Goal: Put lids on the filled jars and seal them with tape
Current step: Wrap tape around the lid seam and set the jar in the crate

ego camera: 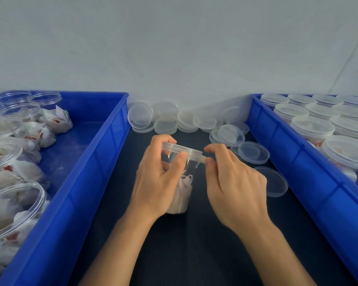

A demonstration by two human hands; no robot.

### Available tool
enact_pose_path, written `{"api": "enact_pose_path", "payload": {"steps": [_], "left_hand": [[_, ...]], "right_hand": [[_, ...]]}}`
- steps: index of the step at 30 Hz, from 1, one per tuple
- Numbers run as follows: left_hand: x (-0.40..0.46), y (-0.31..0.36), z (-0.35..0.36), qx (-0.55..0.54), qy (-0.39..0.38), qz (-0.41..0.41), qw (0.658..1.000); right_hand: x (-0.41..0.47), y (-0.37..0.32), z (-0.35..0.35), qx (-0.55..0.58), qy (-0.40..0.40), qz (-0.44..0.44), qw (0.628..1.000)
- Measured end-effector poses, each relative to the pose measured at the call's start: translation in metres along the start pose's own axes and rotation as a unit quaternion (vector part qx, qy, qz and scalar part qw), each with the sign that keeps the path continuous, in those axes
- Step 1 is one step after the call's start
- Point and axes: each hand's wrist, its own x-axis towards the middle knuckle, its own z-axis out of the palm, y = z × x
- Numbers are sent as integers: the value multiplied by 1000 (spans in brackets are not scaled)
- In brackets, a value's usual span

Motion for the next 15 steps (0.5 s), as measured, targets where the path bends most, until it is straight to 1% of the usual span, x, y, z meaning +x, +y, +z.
{"api": "enact_pose_path", "payload": {"steps": [7, 15], "left_hand": [[0, 4, -1, -72, -15, 16, 997], [2, 3, -7, -82, -47, 13, 995]], "right_hand": [[0, 0, -1, -3, -22, 0, 1000], [1, 3, -3, 12, -72, 10, 997]]}}
